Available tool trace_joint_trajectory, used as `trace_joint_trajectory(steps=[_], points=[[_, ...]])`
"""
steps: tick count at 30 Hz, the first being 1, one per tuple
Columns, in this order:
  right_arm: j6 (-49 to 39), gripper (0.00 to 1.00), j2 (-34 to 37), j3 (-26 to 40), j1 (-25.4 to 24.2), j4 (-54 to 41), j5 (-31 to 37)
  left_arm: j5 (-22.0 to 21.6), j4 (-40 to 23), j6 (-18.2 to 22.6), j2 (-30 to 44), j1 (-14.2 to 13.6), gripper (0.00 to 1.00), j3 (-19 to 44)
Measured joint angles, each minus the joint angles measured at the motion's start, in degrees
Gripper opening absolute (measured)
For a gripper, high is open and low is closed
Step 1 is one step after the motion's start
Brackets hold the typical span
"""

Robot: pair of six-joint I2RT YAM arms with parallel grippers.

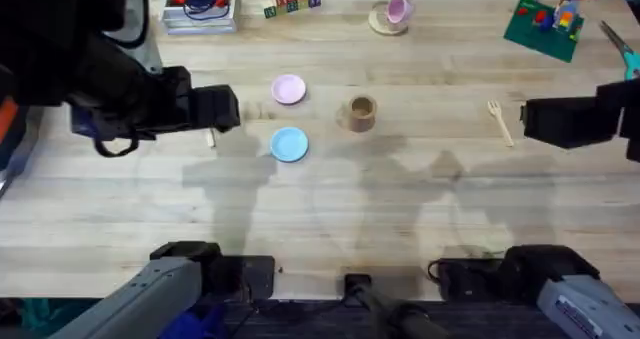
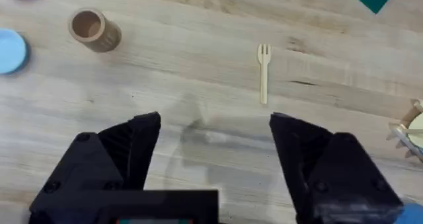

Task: Pick up a utensil and set it on the pink plate, then put the other utensil in the container.

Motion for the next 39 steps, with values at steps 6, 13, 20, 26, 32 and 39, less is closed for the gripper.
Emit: trace_joint_trajectory(steps=[6, 13, 20, 26, 32, 39], points=[[0.0, 0.996, 0.0, 0.0, 0.0, 0.0, 0.0, 3.8, 4.2, 0.0, 2.5, 6.0, 0.993, -2.5], [0.0, 0.996, 0.0, 0.0, 0.0, 0.0, 0.0, 4.3, 7.8, 0.8, 11.3, 11.2, 0.993, -2.5], [0.0, 0.996, 0.0, 0.0, 0.0, 0.0, 0.0, 5.0, 15.2, 1.3, 18.5, 11.3, 0.993, -2.7], [0.0, 0.996, 0.0, 0.0, 0.0, 0.0, 0.0, 5.1, 18.7, 1.2, 24.5, 11.3, 0.992, -2.7], [0.0, 0.996, 0.0, 0.0, 0.0, 0.0, 0.0, 5.1, 23.1, 1.2, 31.1, 11.3, 0.993, -2.7], [0.0, 0.996, 0.0, 0.0, 0.0, 0.0, 0.0, 5.0, 27.0, 1.2, 35.4, 11.3, 0.993, -2.8]])
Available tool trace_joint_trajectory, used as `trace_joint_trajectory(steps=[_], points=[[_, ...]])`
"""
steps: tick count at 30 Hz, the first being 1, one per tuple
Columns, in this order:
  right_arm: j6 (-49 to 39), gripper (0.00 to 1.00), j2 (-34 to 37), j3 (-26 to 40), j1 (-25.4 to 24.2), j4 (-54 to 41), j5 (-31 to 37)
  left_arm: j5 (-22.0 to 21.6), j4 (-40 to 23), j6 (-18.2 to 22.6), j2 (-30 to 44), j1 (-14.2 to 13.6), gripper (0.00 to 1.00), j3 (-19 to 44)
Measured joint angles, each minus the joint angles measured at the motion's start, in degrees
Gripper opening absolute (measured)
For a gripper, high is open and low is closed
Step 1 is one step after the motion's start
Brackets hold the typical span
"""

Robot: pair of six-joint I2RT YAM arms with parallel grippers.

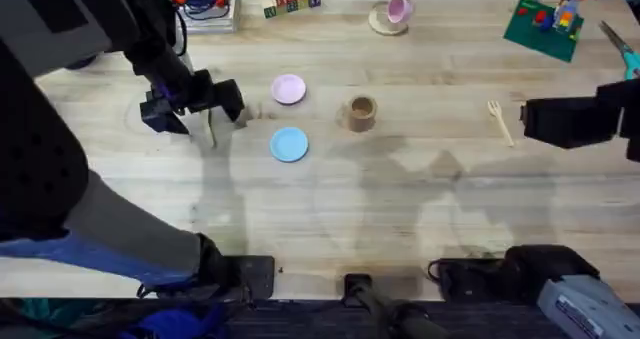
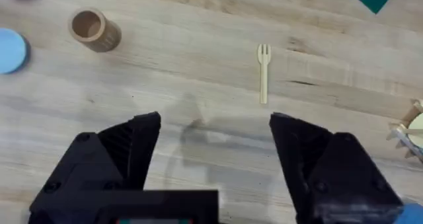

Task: Pick up a utensil and set it on the pink plate, then put the other utensil in the container.

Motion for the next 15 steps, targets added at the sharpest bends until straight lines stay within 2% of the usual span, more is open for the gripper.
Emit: trace_joint_trajectory(steps=[8, 15], points=[[0.0, 0.996, 0.0, 0.0, 0.0, 0.0, 0.0, -0.2, 2.3, 0.1, 0.6, 0.0, 0.993, -0.7], [0.0, 0.996, 0.0, 0.0, 0.0, 0.0, 0.0, 0.0, 6.6, 0.7, -2.2, 0.0, 0.993, -4.6]])
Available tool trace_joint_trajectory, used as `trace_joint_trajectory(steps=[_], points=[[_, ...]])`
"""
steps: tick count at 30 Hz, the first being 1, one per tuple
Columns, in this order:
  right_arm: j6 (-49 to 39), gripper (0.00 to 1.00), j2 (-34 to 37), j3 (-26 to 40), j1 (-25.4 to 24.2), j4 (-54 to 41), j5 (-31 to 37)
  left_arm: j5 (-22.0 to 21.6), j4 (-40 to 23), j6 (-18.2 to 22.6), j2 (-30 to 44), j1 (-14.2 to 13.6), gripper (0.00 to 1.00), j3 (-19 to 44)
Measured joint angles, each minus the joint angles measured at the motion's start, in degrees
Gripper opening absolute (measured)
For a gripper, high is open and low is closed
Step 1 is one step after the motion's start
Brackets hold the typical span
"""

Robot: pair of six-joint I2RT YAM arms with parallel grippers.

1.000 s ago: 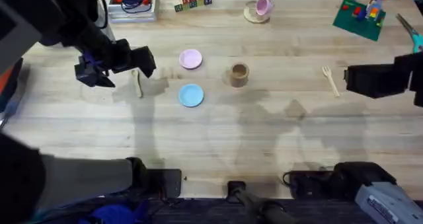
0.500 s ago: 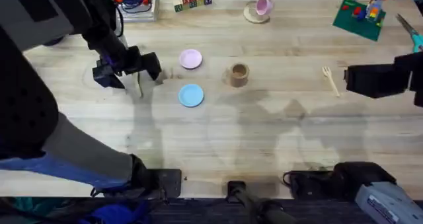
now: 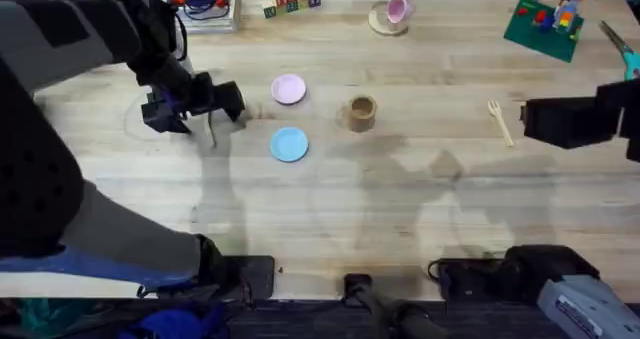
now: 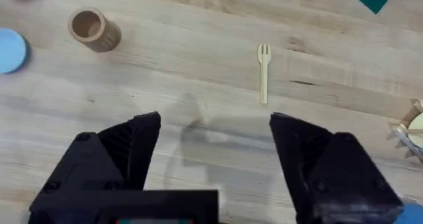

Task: Pick up a utensil and set it on the pink plate, then put the other utensil in the container.

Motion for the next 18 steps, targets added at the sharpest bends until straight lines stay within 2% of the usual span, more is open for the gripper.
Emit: trace_joint_trajectory(steps=[15, 16, 18], points=[[0.0, 0.996, 0.0, 0.0, 0.0, 0.0, 0.0, 0.0, 1.8, 1.0, -1.1, 0.0, 0.984, -1.5], [0.0, 0.996, 0.0, 0.0, 0.0, 0.0, 0.0, 0.1, 1.9, 1.0, -1.1, 0.0, 0.909, -1.5], [0.0, 0.996, 0.0, 0.0, 0.0, 0.0, 0.0, 0.1, 3.0, 1.1, -1.0, 0.0, 0.627, -1.5]])
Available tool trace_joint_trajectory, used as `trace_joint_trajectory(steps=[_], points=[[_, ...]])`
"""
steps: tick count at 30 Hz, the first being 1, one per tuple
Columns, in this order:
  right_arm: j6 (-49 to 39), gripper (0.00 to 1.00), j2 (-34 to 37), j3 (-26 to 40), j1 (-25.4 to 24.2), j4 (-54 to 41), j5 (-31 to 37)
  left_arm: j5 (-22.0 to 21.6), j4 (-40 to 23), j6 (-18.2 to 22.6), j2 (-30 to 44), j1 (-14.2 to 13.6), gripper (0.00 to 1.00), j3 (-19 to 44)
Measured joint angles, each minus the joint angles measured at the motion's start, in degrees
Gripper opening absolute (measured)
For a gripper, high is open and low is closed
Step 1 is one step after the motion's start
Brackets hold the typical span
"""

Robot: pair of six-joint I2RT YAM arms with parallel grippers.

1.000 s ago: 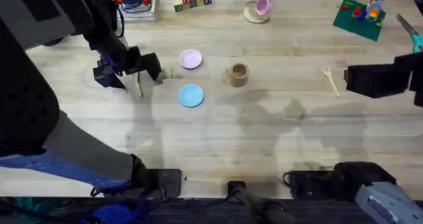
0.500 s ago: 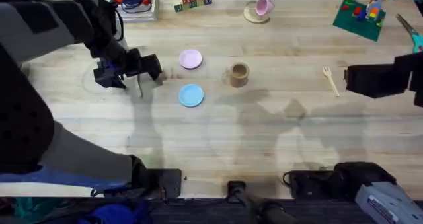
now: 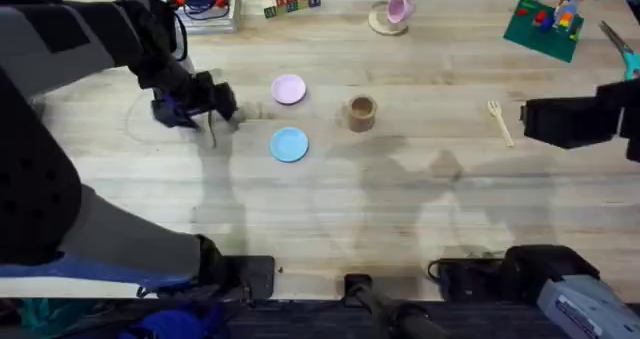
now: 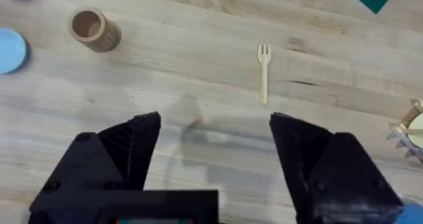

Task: Pick up a utensil and set it on the pink plate, then put the other utensil in the container.

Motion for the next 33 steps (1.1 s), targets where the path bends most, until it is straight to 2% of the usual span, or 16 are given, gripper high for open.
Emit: trace_joint_trajectory(steps=[3, 4, 5, 14, 22, 26, 33], points=[[0.0, 0.996, 0.0, 0.0, 0.0, 0.0, 0.0, 0.3, 1.1, 0.0, 0.1, 0.0, 0.162, 0.0], [0.0, 0.996, 0.0, 0.0, 0.0, 0.0, 0.0, 0.4, 1.2, 0.2, 0.1, -0.1, 0.078, 0.0], [0.0, 0.996, 0.0, 0.0, 0.0, 0.0, 0.0, 0.4, 1.2, 0.2, 0.0, -0.1, 0.059, 0.0], [0.0, 0.996, 0.0, 0.0, 0.0, 0.0, 0.0, 0.4, -0.6, 0.2, 0.4, -0.1, 0.05, 0.9], [0.0, 0.996, 0.0, 0.0, 0.0, 0.0, 0.0, -0.5, -10.6, 0.2, 2.6, -0.7, 0.043, 5.2], [0.0, 0.996, 0.0, 0.0, 0.0, 0.0, 0.0, -0.8, -14.1, 0.2, 2.6, -2.8, 0.041, 9.6], [0.0, 0.995, 0.0, 0.0, 0.0, 0.0, 0.0, -1.2, -21.5, 0.4, 2.6, -9.4, 0.041, 21.6]])
